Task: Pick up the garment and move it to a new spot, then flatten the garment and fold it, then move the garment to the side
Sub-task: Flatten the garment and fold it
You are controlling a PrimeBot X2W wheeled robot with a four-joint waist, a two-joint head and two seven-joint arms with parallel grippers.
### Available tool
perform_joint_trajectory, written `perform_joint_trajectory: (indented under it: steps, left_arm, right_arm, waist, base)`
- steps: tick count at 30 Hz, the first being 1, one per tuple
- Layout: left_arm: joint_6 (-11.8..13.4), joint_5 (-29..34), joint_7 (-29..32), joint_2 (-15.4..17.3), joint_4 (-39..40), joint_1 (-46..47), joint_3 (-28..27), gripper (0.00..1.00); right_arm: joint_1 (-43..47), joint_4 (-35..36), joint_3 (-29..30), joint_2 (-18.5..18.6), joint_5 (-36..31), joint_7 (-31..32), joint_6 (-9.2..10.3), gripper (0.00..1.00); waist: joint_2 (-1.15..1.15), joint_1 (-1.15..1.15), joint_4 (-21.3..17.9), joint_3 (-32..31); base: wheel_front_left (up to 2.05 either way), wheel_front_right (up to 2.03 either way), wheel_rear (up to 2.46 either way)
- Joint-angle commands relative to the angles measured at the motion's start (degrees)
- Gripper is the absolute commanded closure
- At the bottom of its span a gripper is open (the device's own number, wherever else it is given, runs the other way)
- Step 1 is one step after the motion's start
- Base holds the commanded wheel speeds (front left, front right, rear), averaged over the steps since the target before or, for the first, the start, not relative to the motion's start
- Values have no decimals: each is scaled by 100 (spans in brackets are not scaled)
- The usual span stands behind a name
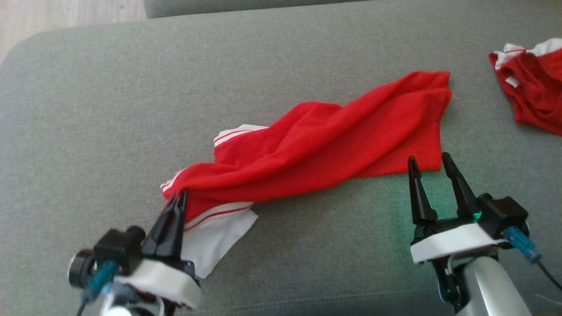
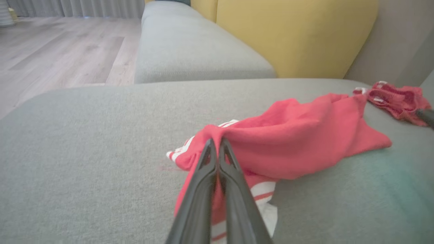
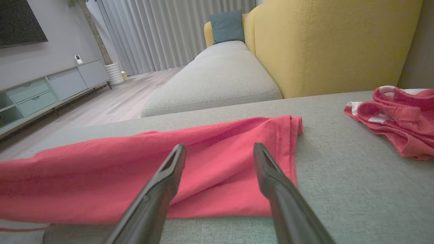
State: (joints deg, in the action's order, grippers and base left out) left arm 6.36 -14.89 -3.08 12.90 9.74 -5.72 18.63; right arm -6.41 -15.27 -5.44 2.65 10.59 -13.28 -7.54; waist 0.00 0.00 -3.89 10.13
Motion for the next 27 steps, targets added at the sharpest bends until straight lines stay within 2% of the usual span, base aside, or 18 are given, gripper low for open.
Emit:
perform_joint_trajectory:
  steps: [1,9,20,21,22,23,24,27]
  left_arm:
    - [-58,-21,-92,87,-13,464,-264,100]
    - [-206,-119,-742,35,-1613,1411,-483,100]
    - [-265,-93,-1165,-65,-2966,2331,-708,100]
    - [-271,-85,-1173,-83,-3041,2371,-717,67]
    - [-283,-80,-1179,-103,-3104,2399,-726,17]
    - [-283,-80,-1179,-103,-3104,2399,-726,17]
    - [-297,-76,-1184,-132,-3146,2416,-730,0]
    - [-341,-49,-1188,-248,-3067,2400,-763,0]
  right_arm:
    - [-146,203,-156,22,-17,8,5,0]
    - [-288,92,-37,22,-70,23,5,0]
    - [-564,-214,205,22,-177,39,5,0]
    - [-634,-242,250,22,-221,45,5,0]
    - [-714,-271,304,22,-266,57,5,0]
    - [-714,-271,304,22,-266,57,5,0]
    - [-800,-302,370,22,-316,79,5,0]
    - [-1082,-430,621,22,-511,253,5,0]
  waist:
    - [0,0,-50,65]
    - [0,0,-236,323]
    - [0,0,-307,506]
    - [0,0,-305,514]
    - [0,0,-297,519]
    - [0,0,-297,519]
    - [0,0,-281,516]
    - [0,0,-194,481]
  base:
    - [0,0,0]
    - [0,0,0]
    - [0,0,0]
    - [0,0,0]
    - [0,0,0]
    - [0,0,0]
    - [0,0,0]
    - [0,0,0]
